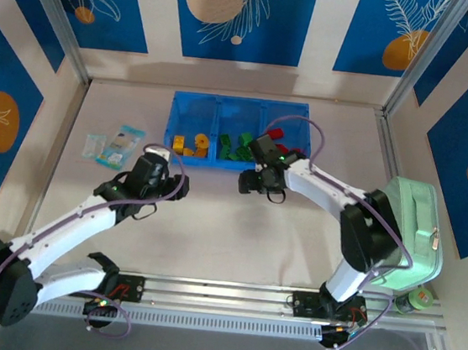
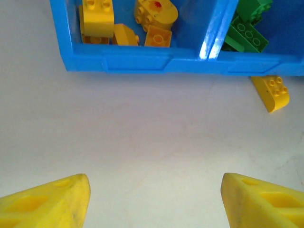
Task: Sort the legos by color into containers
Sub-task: Pick up the lego from the center of the table.
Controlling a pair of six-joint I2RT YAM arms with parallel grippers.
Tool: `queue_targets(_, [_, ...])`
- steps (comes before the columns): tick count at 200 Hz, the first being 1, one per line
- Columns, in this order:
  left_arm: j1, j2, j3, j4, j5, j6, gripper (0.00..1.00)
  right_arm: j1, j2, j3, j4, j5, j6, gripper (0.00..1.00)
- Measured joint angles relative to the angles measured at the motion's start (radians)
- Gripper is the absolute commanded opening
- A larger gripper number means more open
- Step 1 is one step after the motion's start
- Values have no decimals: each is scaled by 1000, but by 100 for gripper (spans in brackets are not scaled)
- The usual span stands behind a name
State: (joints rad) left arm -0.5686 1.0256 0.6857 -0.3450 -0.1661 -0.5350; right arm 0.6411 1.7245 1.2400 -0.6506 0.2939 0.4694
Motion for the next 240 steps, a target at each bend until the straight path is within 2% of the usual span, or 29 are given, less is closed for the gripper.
queue_targets(55, [-65, -138, -96, -41, -50, -79, 73, 11, 230, 168, -64, 105, -21, 70])
queue_targets(143, [-79, -182, -119, -70, -76, -105, 73, 6, 335, 236, -69, 145, -29, 62])
queue_targets(176, [-82, -194, -120, -83, -83, -107, 73, 6, 341, 240, -61, 142, -29, 52])
queue_targets(240, [-83, -200, -129, -90, -103, -111, 72, 11, 340, 239, -53, 158, -10, 27])
